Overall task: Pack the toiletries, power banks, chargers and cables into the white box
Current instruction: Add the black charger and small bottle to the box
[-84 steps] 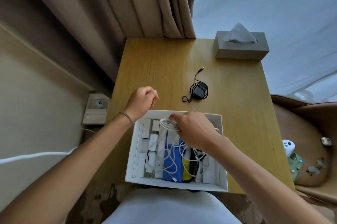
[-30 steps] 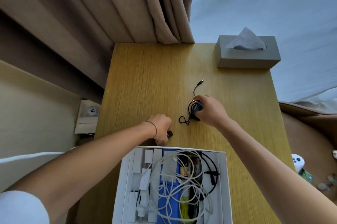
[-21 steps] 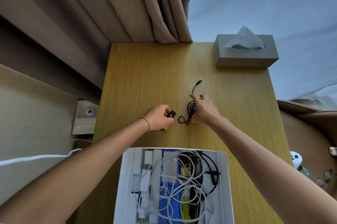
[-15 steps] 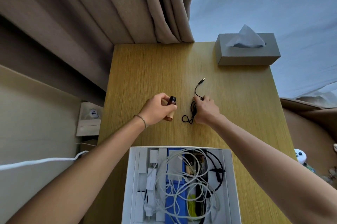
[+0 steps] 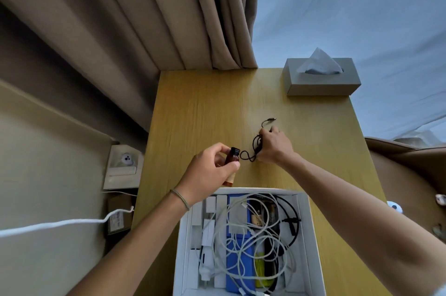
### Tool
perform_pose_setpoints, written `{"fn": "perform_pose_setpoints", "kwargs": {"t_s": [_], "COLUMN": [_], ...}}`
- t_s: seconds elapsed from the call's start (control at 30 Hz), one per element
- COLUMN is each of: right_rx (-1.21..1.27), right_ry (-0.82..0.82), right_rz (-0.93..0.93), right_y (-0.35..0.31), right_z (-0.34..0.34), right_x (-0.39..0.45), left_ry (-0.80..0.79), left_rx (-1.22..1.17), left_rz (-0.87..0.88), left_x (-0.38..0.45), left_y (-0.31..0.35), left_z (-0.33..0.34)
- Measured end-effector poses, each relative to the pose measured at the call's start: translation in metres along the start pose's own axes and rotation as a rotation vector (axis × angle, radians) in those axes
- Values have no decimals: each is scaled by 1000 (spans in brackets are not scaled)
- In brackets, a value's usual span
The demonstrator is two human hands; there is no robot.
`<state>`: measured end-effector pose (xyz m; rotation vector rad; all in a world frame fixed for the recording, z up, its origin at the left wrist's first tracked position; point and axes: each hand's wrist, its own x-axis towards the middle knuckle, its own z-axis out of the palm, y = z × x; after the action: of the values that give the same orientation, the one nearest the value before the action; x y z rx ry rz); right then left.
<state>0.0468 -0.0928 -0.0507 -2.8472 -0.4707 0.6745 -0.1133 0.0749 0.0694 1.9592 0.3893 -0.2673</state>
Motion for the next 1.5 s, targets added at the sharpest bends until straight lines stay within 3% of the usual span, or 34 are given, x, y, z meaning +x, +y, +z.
{"fn": "perform_pose_setpoints", "kwargs": {"t_s": [0.3,0.6,1.1,1.5], "right_rx": [64,32,-26,-143], "right_ry": [161,305,149,1], "right_rz": [-212,-408,-468,-328], "right_y": [-19,-36,-15,-3], "right_z": [-64,-104,-22,49], "right_x": [-89,-201,-271,-238], "left_ry": [-55,-32,39,18], "left_rx": [31,262,505,392], "left_rz": [37,-19,-80,84], "left_x": [-62,-69,-70,-104], "left_y": [-41,-81,-94,-99], "left_z": [17,55,80,61]}}
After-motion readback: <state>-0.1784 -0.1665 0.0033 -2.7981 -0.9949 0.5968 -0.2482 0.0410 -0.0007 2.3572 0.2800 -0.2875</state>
